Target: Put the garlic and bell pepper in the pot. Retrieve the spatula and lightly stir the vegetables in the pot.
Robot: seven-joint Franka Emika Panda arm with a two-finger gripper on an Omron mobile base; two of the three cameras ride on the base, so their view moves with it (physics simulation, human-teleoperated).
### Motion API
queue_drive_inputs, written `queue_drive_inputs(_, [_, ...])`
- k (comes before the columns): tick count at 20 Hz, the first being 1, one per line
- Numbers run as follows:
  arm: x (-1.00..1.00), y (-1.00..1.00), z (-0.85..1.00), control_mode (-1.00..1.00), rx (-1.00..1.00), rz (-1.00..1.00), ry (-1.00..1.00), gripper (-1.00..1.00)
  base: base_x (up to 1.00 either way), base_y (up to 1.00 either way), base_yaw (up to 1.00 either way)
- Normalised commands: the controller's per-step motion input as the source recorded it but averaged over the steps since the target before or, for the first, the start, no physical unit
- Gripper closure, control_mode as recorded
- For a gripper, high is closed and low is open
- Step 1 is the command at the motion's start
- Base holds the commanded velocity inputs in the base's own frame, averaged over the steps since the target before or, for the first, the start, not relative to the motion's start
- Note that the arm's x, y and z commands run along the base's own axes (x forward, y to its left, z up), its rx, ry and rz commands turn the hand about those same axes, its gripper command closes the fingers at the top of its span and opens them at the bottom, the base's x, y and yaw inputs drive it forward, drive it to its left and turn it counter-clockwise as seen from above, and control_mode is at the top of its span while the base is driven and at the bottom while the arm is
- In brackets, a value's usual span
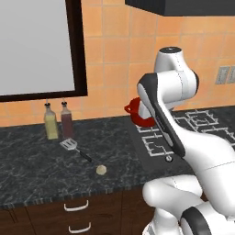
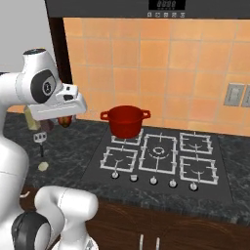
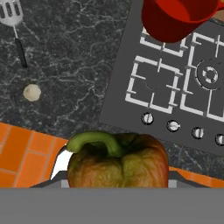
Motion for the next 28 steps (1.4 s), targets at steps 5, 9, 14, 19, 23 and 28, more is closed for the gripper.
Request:
queue_drive_inputs(5, [0.00, 0.00, 0.00, 1.00, 0.00, 0.00, 0.00, 1.00, 0.53, 0.00, 0.00])
queue_drive_inputs(9, [0.00, 0.00, 0.00, 1.00, 0.00, 0.00, 0.00, 1.00, 0.69, 0.00, 0.00])
queue_drive_inputs(14, [0.00, 0.00, 0.00, 1.00, 0.00, 0.00, 0.00, 1.00, 0.59, 0.00, 0.00])
queue_drive_inputs(19, [0.68, -0.10, -0.19, -1.00, 0.07, -0.06, 0.01, 1.00, 0.00, 0.00, 0.00])
queue_drive_inputs(23, [1.00, -0.26, -0.20, -1.00, 0.12, -0.06, 0.07, 1.00, 0.00, 0.00, 0.00])
queue_drive_inputs(28, [1.00, -0.25, -0.13, -1.00, 0.08, -0.01, 0.36, 1.00, 0.00, 0.00, 0.00])
